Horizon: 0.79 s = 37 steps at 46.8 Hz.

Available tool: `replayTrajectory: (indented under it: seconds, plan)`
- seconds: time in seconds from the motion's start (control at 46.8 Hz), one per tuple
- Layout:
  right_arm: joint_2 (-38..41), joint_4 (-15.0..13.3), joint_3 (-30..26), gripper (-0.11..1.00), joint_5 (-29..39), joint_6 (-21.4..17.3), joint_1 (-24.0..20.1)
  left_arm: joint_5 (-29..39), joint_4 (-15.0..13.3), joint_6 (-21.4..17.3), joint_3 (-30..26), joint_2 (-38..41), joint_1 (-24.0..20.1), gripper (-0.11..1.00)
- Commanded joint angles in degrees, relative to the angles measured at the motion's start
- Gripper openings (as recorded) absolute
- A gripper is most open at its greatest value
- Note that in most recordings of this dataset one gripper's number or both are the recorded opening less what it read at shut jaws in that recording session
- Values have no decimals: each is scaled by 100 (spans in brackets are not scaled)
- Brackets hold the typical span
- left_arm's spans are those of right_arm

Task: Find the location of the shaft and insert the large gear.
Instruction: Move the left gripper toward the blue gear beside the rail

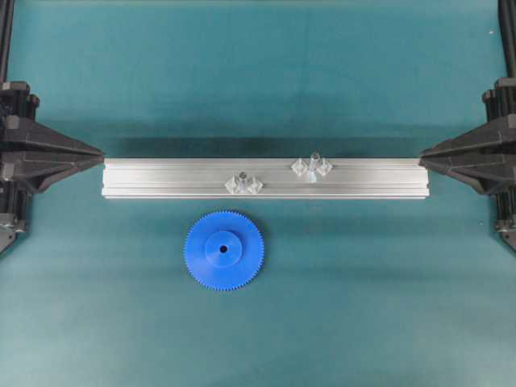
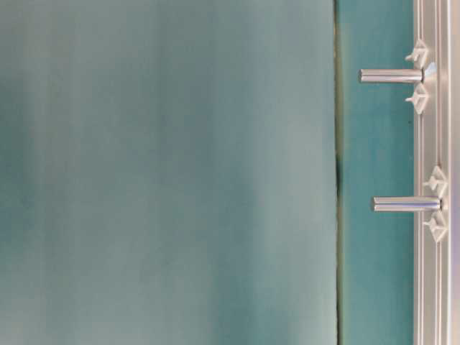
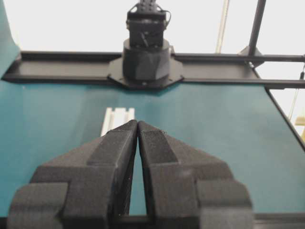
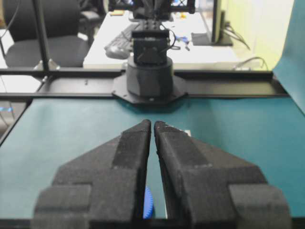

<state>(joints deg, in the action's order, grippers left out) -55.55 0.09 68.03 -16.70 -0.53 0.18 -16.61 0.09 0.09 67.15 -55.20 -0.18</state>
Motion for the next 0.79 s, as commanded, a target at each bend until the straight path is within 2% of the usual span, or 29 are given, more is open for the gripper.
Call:
replayTrajectory:
  seconds: [0.0,0.043,0.086,0.192,0.299,0.556,0.77]
  plan:
    - [79,18,9,16,-44,26,35,0,79,18,-35,193,44,11]
    - [79,105,70,18,-26,-18,97,18,79,18,-62,264,53,9]
    - [79,202,114,24,-9,-70,114,26,88,9,-97,343,53,4]
    - [79,237,185,9,62,-272,123,26,88,0,-185,536,53,1]
    - [79,237,211,2,202,-448,123,26,88,0,-202,624,70,1]
    - [88,237,193,1,765,-519,132,185,88,9,-220,650,167,1]
    - [88,237,211,1,949,-519,132,870,88,9,-439,826,237,1]
